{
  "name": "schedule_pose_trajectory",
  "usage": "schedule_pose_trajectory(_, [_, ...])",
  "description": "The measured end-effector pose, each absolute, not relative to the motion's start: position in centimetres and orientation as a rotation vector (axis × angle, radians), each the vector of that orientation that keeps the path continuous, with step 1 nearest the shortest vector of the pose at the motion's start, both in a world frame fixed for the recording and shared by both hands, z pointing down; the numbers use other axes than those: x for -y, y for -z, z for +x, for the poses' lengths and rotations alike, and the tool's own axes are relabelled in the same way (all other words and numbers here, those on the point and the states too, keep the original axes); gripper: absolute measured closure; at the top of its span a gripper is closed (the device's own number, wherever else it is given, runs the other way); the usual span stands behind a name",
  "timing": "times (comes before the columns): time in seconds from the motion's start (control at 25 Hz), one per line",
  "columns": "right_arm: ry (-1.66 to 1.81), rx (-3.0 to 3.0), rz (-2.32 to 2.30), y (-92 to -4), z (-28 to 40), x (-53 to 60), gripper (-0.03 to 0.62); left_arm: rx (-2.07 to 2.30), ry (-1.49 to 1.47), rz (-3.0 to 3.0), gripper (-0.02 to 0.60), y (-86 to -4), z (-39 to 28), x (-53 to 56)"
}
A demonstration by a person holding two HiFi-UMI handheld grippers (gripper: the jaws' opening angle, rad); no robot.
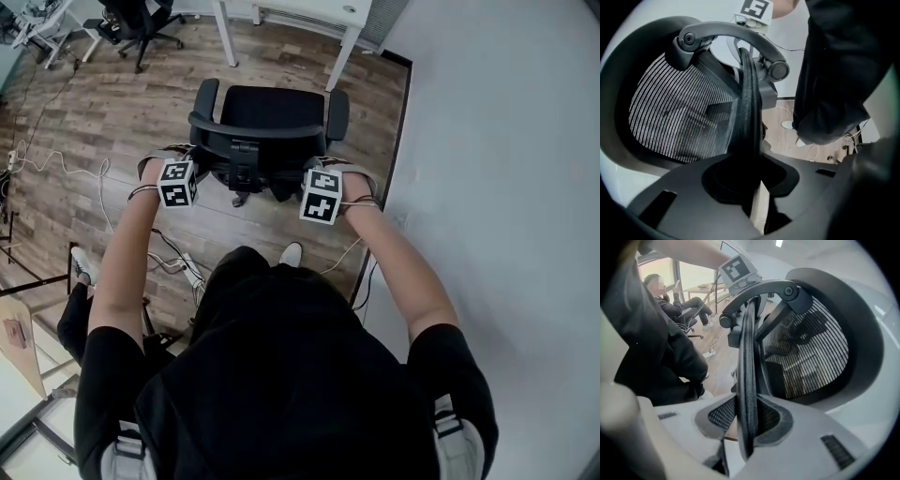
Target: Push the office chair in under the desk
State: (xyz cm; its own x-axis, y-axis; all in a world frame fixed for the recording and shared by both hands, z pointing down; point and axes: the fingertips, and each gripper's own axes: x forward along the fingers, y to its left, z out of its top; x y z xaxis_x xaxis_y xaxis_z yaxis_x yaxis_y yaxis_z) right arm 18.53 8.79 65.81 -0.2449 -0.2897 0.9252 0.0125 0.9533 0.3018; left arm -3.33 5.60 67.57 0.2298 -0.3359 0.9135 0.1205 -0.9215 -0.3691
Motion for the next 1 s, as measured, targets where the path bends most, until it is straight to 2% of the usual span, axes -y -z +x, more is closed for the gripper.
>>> schedule_pose_trajectory(0.24, [0.255, 1.801, 0.223, -68.5, 18.7, -8.8, 0.488, -0.183, 1.711, -2.119, 0.502, -69.9, -3.0, -5.1])
schedule_pose_trajectory(0.48, [0.207, 1.770, 0.219, -62.4, 13.5, 2.8, 0.488, -0.132, 1.674, -2.159, 0.505, -64.5, -8.1, 6.9])
schedule_pose_trajectory(1.0, [0.193, 1.718, 0.320, -62.5, 10.8, 12.1, 0.482, -0.077, 1.618, -2.135, 0.508, -64.3, -11.0, 17.0])
